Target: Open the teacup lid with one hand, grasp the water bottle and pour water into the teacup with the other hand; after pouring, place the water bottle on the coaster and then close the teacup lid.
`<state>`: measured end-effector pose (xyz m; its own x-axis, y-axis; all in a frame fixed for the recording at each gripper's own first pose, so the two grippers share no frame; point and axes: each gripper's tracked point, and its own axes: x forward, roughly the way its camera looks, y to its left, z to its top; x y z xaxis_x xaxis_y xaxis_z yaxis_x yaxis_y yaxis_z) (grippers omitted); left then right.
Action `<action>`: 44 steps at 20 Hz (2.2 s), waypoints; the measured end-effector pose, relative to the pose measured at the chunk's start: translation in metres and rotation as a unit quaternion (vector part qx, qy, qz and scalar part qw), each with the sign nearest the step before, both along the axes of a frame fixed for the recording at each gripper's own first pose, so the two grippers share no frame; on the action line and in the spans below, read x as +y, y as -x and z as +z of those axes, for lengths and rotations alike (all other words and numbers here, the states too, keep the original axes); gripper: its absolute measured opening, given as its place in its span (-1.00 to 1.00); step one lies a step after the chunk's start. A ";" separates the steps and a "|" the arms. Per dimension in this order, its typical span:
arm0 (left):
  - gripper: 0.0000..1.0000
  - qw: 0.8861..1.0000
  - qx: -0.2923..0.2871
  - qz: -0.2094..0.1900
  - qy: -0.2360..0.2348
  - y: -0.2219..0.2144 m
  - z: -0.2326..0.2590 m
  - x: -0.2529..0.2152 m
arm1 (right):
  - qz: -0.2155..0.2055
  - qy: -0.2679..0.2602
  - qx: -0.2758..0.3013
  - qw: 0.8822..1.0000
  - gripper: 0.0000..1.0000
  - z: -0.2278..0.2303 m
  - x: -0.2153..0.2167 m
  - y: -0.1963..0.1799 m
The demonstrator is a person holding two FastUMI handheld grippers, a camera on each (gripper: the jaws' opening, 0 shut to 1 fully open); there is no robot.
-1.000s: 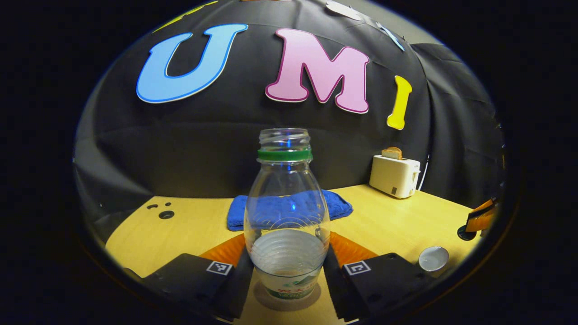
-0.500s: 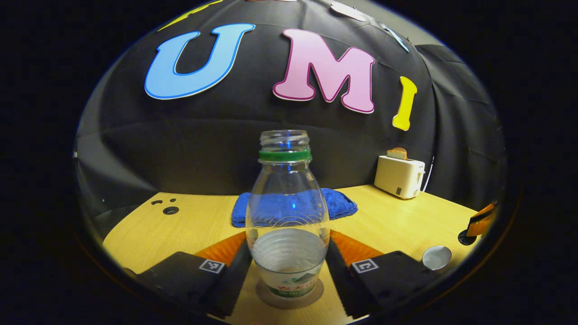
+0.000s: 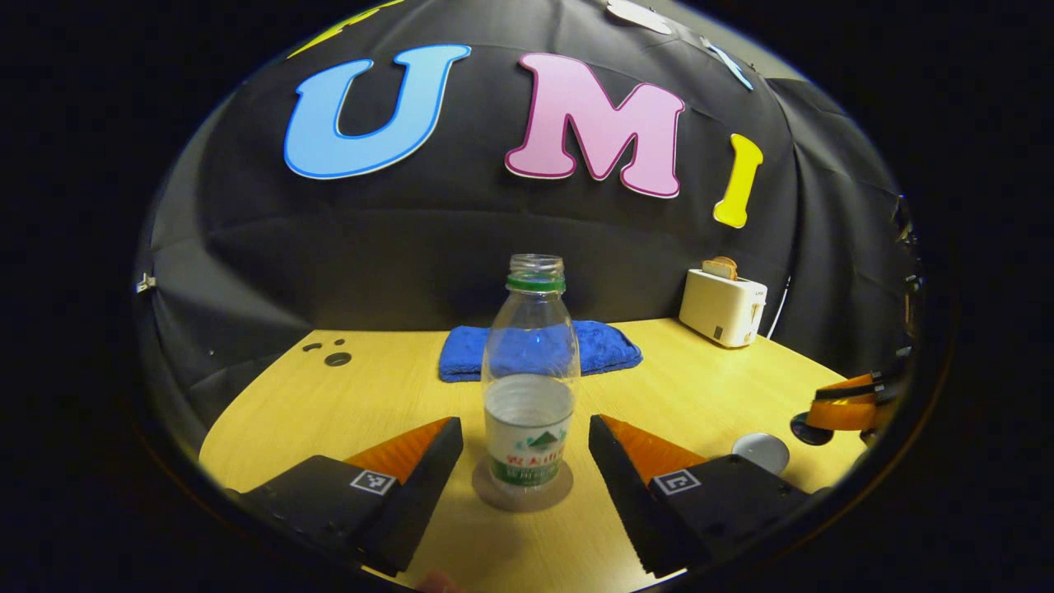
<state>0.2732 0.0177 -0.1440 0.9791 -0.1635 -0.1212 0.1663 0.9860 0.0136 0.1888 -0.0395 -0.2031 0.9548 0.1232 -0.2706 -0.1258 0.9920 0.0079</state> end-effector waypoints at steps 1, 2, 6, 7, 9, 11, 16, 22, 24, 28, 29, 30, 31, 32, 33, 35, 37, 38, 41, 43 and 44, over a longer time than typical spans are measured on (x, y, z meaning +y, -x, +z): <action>0.94 1.000 -0.002 0.000 -0.004 0.012 0.003 0.001 | 0.005 0.000 -0.002 1.000 -0.45 -0.002 0.004 -0.004; 0.94 1.000 -0.004 0.001 -0.008 0.024 0.006 0.004 | 0.009 0.000 -0.004 1.000 -0.45 -0.004 0.008 -0.007; 0.94 1.000 0.010 0.014 -0.006 0.067 0.003 0.013 | 0.015 0.010 -0.014 1.000 -0.46 -0.014 0.017 -0.022; 0.94 0.999 0.020 0.028 0.003 0.075 -0.002 0.017 | 0.018 0.010 -0.011 1.000 -0.55 -0.019 0.019 -0.025; 0.94 0.998 0.040 0.039 0.033 0.092 -0.009 0.015 | 0.022 0.011 -0.005 1.000 -0.54 -0.028 0.022 -0.027; 0.94 0.996 0.053 0.053 0.057 0.101 -0.017 0.019 | 0.023 0.015 -0.004 1.000 -0.54 -0.034 0.022 -0.027; 0.92 0.991 0.076 0.088 0.063 0.113 -0.033 0.033 | 0.022 0.015 -0.008 1.000 -0.45 -0.040 0.019 -0.030; 0.92 0.989 0.080 0.096 0.083 0.118 -0.032 0.024 | 0.031 0.025 -0.012 0.999 -0.34 -0.043 0.021 -0.026; 0.92 0.989 0.081 0.101 0.077 0.121 -0.031 0.020 | 0.034 0.023 -0.011 0.999 -0.29 -0.042 0.021 -0.027; 0.92 0.991 0.076 0.096 0.060 0.134 -0.009 0.004 | 0.033 0.011 -0.012 0.999 0.43 -0.025 0.017 -0.019; 0.92 0.991 0.070 0.096 0.057 0.137 0.003 0.000 | 0.031 0.011 -0.013 0.999 0.71 -0.016 0.013 -0.014; 0.92 0.992 0.061 0.096 0.053 0.140 0.018 -0.004 | 0.028 0.012 -0.012 0.999 1.00 -0.005 0.008 -0.007; 0.92 0.993 0.052 0.098 0.049 0.142 0.031 -0.007 | 0.027 0.017 -0.009 0.999 0.95 0.007 0.002 0.001; 0.92 0.993 0.045 0.099 0.046 0.145 0.045 -0.010 | 0.014 0.025 -0.008 1.000 0.95 0.020 -0.010 0.010; 0.92 0.993 0.035 0.102 0.042 0.147 0.060 -0.013 | -0.004 0.026 -0.009 1.000 0.96 0.035 -0.023 0.017; 0.92 0.992 0.018 0.118 0.038 0.153 0.099 -0.019 | -0.028 0.004 -0.014 1.000 0.96 0.069 -0.041 0.032; 0.91 0.990 -0.010 0.133 0.042 0.164 0.137 -0.029 | -0.035 -0.023 -0.019 0.999 0.96 0.105 -0.052 0.045; 0.92 0.989 -0.028 0.137 0.044 0.173 0.155 -0.034 | -0.031 -0.020 -0.019 0.999 0.96 0.121 -0.056 0.052; 0.91 0.984 -0.060 0.163 0.049 0.202 0.188 -0.041 | -0.039 -0.003 -0.045 0.998 0.99 0.178 -0.080 0.072; 0.92 0.985 -0.058 0.157 0.051 0.222 0.189 -0.054 | -0.038 -0.025 -0.066 0.997 0.98 0.212 -0.079 0.088; 0.92 0.984 -0.058 0.158 0.052 0.235 0.187 -0.057 | -0.041 -0.028 -0.081 0.995 0.98 0.223 -0.079 0.100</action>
<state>0.0385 -0.0392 0.0426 0.9894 0.1454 -0.0042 -0.1452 0.9854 -0.0883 0.0893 -0.1189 0.0202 0.9927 0.0546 -0.1072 -0.0494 0.9975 0.0504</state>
